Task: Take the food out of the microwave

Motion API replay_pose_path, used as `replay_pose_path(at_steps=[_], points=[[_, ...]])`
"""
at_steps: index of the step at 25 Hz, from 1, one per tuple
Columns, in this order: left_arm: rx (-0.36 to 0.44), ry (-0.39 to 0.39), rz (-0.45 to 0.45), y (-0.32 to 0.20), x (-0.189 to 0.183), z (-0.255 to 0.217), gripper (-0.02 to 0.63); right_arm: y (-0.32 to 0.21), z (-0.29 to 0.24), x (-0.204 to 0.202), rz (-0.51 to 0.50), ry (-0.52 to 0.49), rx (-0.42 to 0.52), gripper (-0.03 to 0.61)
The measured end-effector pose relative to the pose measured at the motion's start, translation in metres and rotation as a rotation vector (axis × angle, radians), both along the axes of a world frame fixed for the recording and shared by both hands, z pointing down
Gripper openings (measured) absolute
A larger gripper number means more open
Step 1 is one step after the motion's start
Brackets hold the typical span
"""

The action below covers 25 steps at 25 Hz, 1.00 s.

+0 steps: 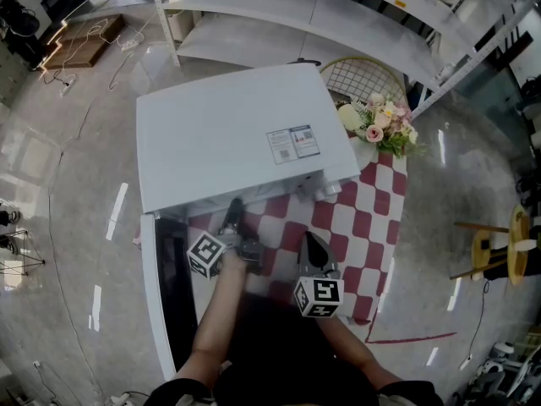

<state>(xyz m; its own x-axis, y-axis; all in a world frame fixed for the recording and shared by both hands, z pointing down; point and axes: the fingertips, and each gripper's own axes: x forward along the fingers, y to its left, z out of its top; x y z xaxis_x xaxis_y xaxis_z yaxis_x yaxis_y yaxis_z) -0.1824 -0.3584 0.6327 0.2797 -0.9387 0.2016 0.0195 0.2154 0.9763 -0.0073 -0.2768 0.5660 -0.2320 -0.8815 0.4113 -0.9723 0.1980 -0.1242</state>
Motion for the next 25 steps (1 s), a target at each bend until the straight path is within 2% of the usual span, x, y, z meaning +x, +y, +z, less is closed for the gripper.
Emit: replay_pose_path(at_steps=[14, 22, 25], points=[[-0.058, 0.007, 0.008, 0.0015, 0.0018, 0.0077, 0.129, -0.001, 0.0052, 0.0005, -0.008, 0.005, -0.02, 0.002], [-0.054, 0.022, -0.007, 0.0022, 0.0017, 0.0068, 0.113, -0.0008, 0.008, 0.0008, -0.007, 0.009, -0.024, 0.002], [-0.028, 0.001, -0.01, 0.0025, 0.0021, 0.0008, 0.064, 0.0004, 0.0089, 0.0011, -0.006, 0.009, -0.027, 0.002]])
